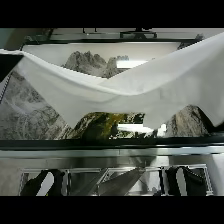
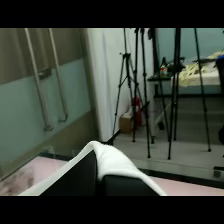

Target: Fold the shirts.

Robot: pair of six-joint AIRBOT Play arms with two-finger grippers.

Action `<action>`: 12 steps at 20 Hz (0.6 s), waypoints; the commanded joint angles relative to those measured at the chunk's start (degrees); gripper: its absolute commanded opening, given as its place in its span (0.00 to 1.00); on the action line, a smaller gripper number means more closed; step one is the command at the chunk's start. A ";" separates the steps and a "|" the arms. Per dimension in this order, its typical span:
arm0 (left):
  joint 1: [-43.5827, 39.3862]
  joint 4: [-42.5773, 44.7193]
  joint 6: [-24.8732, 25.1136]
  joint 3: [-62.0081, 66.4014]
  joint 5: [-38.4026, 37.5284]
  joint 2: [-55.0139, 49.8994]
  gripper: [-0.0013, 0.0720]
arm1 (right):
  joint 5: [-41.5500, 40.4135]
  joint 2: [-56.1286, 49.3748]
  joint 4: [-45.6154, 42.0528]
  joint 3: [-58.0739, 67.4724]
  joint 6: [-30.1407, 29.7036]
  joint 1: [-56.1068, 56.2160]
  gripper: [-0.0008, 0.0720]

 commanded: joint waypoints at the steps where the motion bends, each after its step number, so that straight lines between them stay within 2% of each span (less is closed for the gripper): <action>1: -0.81 2.95 0.42 1.05 1.81 0.96 0.05 | -2.95 -0.96 -4.15 1.79 -0.83 0.13 0.05; 4: -5.44 6.12 0.48 1.05 2.62 -7.52 0.05 | 1.27 -11.91 -4.15 1.18 -1.46 1.60 0.05; 8: -11.32 11.74 2.62 1.07 9.77 -23.63 0.05 | 1.55 -31.56 -4.39 -0.76 -2.10 8.52 0.05; 12: -13.38 12.92 6.62 1.07 17.49 -41.97 0.05 | -5.14 -53.94 -4.09 -0.79 -2.08 14.38 0.05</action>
